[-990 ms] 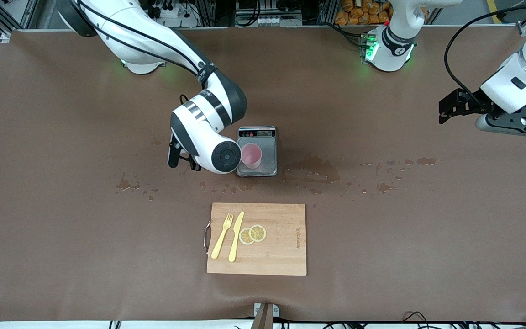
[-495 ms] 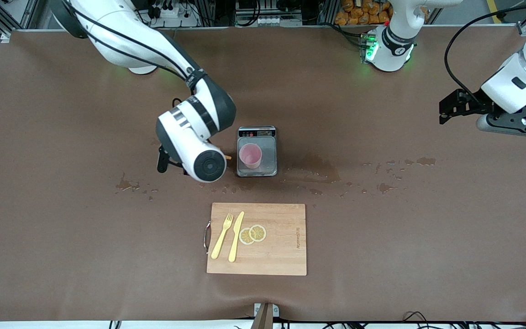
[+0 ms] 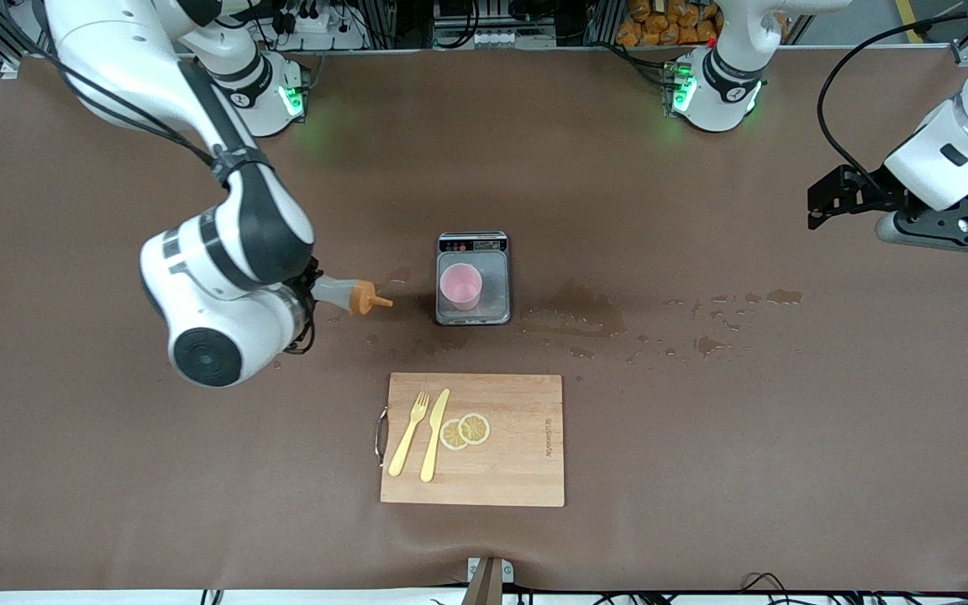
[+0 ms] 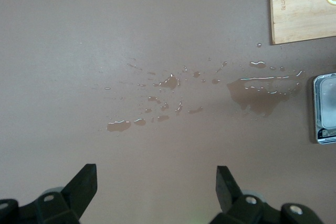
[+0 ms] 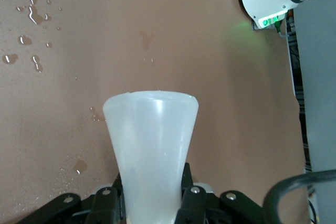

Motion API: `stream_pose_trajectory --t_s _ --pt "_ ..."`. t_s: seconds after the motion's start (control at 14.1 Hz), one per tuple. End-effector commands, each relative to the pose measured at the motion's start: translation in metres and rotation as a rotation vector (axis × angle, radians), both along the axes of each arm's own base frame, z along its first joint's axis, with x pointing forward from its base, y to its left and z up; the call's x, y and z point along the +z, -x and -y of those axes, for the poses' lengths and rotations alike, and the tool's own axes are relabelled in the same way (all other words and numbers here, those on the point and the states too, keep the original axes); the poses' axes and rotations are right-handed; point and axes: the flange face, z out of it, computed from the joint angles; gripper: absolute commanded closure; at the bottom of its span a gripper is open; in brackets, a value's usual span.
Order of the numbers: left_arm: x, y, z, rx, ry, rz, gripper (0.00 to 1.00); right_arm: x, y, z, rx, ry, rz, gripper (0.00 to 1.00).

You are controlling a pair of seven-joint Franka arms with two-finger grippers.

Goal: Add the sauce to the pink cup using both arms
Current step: 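Carry the sauce bottle back with the right gripper to its spot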

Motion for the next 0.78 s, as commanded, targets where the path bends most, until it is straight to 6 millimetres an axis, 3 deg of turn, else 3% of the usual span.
stream_pose_trajectory --t_s 0.0,0.28,0.49,0.71 --pt "0.0 -0.002 -0.002 -0.008 -0.011 0.008 0.0 0.032 -0.004 0.023 0.013 -0.187 -0.001 1.0" --pt "-0.001 -0.003 -0.003 -0.004 -0.01 0.006 0.0 0.049 -0.015 0.08 0.033 -0.377 0.022 1.0" --pt "-0.001 -0.002 -0.003 -0.006 -0.011 0.007 0.0 0.041 -0.02 0.138 0.034 -0.519 0.024 1.0" --pt "-0.002 -0.003 -0.002 -0.008 -0.011 0.005 0.0 0.018 -0.017 0.211 0.083 -0.697 0.044 1.0"
